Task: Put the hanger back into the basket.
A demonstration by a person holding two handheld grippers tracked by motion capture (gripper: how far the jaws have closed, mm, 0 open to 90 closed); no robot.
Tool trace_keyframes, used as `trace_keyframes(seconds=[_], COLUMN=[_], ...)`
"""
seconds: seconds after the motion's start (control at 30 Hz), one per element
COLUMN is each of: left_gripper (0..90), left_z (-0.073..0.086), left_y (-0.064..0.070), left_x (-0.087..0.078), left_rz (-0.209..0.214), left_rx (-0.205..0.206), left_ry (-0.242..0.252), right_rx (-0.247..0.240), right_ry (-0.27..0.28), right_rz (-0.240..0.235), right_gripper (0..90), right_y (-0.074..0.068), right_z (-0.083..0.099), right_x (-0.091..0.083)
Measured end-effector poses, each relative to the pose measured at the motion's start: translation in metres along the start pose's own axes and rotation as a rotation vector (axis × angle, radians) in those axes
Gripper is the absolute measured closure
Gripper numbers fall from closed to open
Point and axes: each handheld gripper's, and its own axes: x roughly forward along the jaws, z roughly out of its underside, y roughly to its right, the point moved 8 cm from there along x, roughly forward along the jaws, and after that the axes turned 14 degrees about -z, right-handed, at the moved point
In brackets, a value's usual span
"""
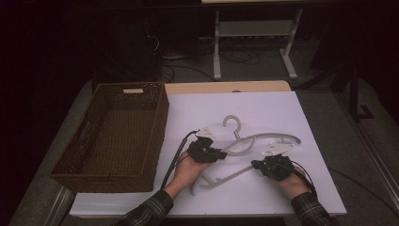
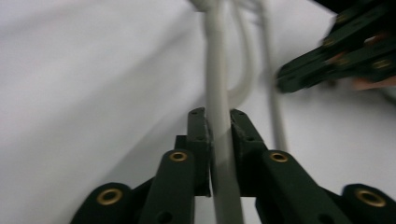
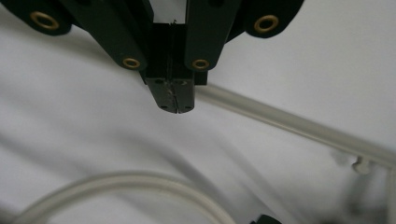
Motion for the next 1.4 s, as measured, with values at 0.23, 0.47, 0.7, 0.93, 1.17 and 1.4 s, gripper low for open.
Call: trace_keyframes(seconds=[0.23, 0.47, 0.7, 0.93, 1.17, 1.4], left_gripper=[82.4, 82.4, 82.4, 82.4, 82.3, 82.3], left_z=[-0.006, -0.014, -0.023, -0.043, -0.066, -0.076], left_y=[-0.003, -0.010, -0.018, -0.022, -0.034, -0.049], left_x=[-0.008, -0.020, -0.037, -0.061, -0.088, -0.113], left_rz=[-0.028, -0.043, -0.093, -0.123, -0.152, -0.168], left_rx=[0.001, -0.024, -0.016, -0.015, -0.015, -0.025], left_ry=[0.014, 0.039, 0.034, 0.028, 0.041, 0.039], right_rx=[-0.041, -0.057, -0.045, -0.033, -0.036, -0.035], right_ry=[0.069, 0.087, 0.084, 0.110, 0.112, 0.126], right_rz=[-0.026, -0.022, 0.013, 0.013, 0.016, 0.031], right_gripper=[74.4, 34.2, 15.6, 14.9, 13.4, 13.3], right_y=[-0.015, -0.024, -0.025, -0.021, -0.019, -0.017], right_z=[-0.010, -0.011, -0.010, -0.009, -0.008, -0.008], right_x=[-0.012, -0.016, -0.020, -0.025, -0.023, -0.023])
